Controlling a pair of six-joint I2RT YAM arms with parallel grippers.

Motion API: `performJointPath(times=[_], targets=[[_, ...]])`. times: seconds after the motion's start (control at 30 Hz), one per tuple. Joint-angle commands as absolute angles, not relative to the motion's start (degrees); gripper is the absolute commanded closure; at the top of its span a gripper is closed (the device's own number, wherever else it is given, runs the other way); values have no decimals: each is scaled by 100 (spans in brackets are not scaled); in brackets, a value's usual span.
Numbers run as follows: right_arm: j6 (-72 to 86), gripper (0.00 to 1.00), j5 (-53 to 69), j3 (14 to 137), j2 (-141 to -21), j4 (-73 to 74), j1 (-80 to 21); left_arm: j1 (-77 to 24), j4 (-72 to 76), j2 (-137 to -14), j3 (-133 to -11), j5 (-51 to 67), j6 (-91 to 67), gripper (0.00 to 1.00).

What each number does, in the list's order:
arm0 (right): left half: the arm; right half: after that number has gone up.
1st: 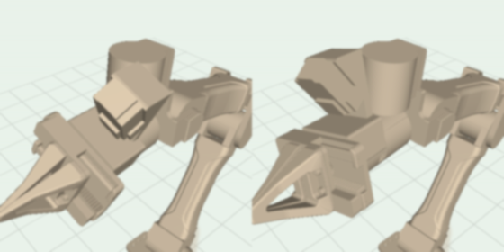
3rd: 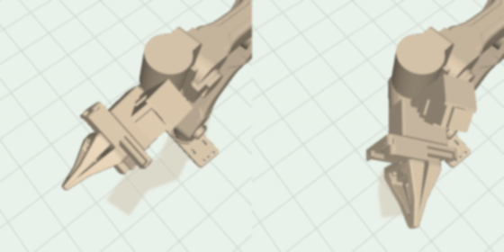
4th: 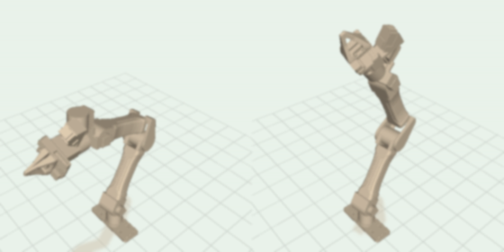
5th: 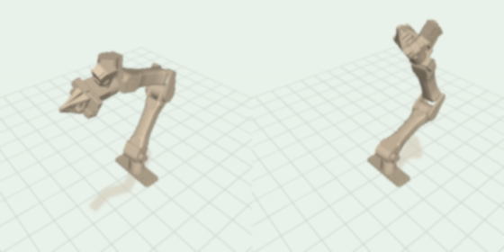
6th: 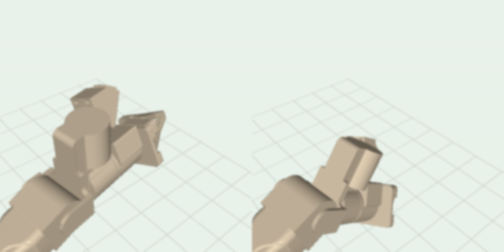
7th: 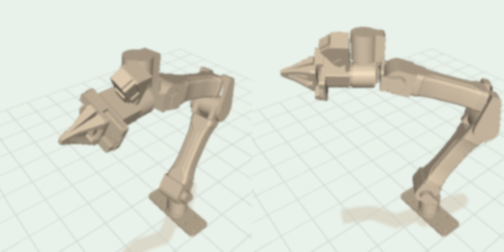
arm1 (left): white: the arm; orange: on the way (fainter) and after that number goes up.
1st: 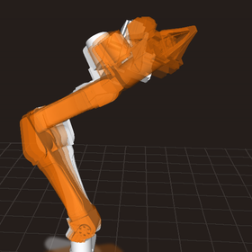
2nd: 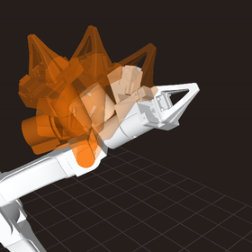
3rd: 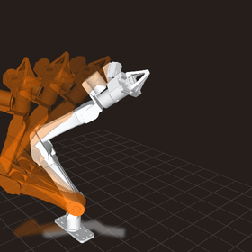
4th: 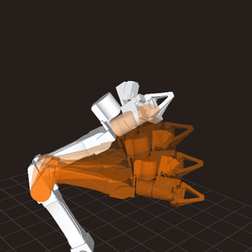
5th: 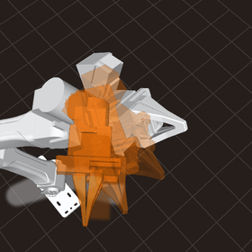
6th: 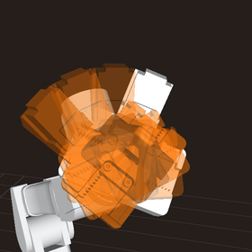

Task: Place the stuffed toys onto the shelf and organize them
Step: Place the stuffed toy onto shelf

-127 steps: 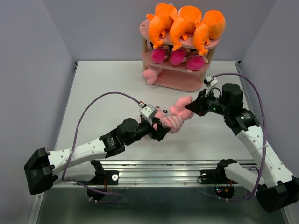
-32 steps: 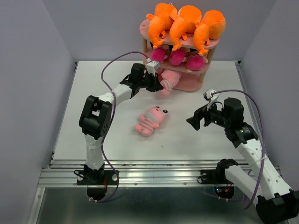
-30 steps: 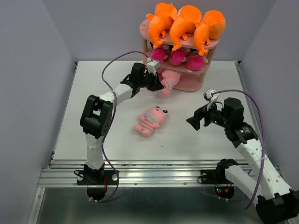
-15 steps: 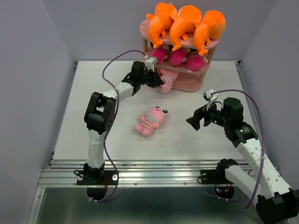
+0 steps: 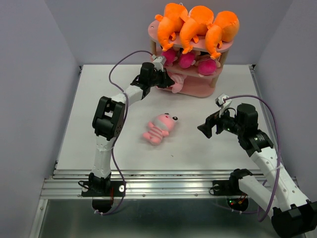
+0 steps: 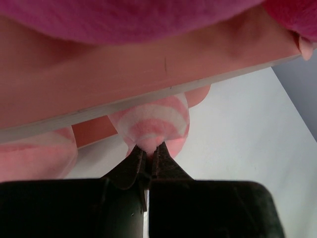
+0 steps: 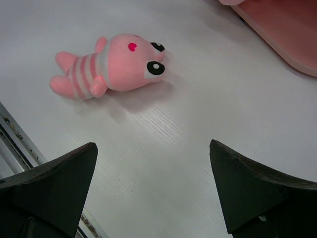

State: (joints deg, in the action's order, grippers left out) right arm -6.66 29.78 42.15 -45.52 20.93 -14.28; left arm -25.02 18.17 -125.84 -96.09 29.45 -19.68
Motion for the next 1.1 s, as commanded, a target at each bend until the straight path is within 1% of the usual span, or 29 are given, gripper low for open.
performJointPath(times=[0.0, 0.47, 0.83, 0.9, 0.97, 1.03, 1.07], targets=[[-756, 0, 2953, 4140, -4491, 1749, -1397, -2470, 2197, -12595, -9958, 2848, -2065, 100], [-765, 0, 2936, 4131, -4465, 1749, -1397, -2461, 2425, -12568, -9721, 2628, -2215, 100], [-773, 0, 2918, 4131, -4456, 1740, -1397, -2452, 2487, -12604, -9774, 2540, -2303, 95], [-773, 0, 2918, 4131, -4456, 1740, -1397, -2461, 2487, -12595, -9738, 2531, -2294, 91], [-782, 0, 2909, 4131, -4447, 1740, -1397, -2461, 2487, -12577, -9695, 2549, -2311, 89], [-782, 0, 2900, 4131, -4439, 1731, -1397, -2461, 2487, -12560, -9659, 2575, -2303, 85], [-782, 0, 2900, 4131, -4438, 1731, -1397, -2452, 2487, -12560, -9642, 2575, -2311, 80]])
